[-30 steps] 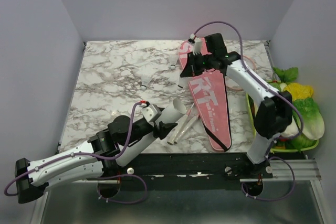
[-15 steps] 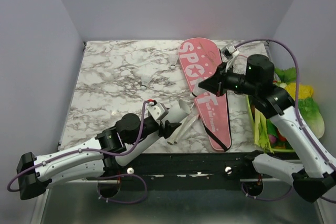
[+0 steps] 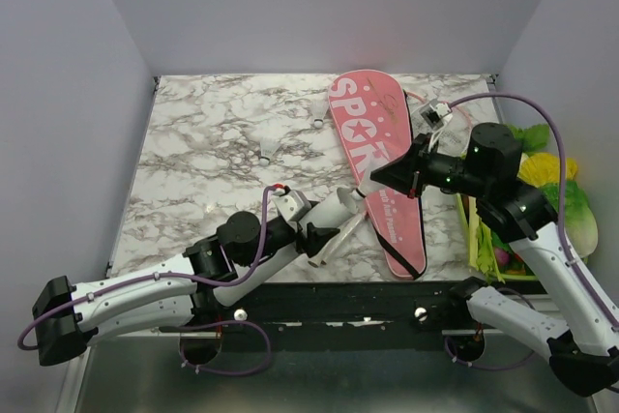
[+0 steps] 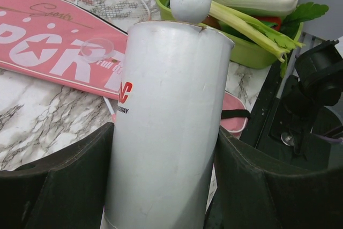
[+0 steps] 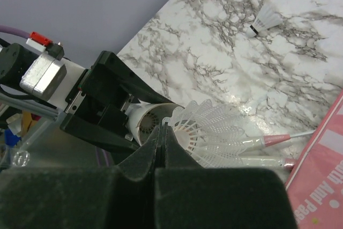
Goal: Pack up the badminton gear
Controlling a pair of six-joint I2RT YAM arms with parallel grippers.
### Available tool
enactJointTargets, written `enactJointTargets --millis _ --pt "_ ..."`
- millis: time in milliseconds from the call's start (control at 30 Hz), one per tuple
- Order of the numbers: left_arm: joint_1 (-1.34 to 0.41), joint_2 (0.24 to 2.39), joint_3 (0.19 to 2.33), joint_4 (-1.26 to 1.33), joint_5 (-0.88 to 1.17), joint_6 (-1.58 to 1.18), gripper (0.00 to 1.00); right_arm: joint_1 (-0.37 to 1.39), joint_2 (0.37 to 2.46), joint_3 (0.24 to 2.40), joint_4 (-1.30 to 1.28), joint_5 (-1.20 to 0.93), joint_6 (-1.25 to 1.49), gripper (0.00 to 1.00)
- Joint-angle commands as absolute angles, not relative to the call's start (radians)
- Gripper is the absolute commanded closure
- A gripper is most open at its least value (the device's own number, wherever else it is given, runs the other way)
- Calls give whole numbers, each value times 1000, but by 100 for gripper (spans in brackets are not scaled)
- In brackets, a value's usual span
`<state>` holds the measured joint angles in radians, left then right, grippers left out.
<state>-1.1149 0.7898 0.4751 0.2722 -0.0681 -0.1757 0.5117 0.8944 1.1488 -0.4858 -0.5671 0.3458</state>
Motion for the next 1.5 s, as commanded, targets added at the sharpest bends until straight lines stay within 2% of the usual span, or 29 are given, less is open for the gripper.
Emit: enactJointTargets --millis 0,433,1033,1433,1467 --pt "-1126 789 407 227 -72 -368 100 534 891 1109 -417 -624 403 99" --pt "-1126 744 376 250 -74 -374 100 618 882 993 -289 -663 502 99" --pt "-1126 627 313 265 -25 -357 100 719 1006 928 -209 -706 575 99" --pt "-1126 604 305 268 -18 -350 100 839 1109 1002 -265 -640 578 99" --pt "-1126 603 305 268 -17 -350 100 841 1103 1011 -285 -614 571 83"
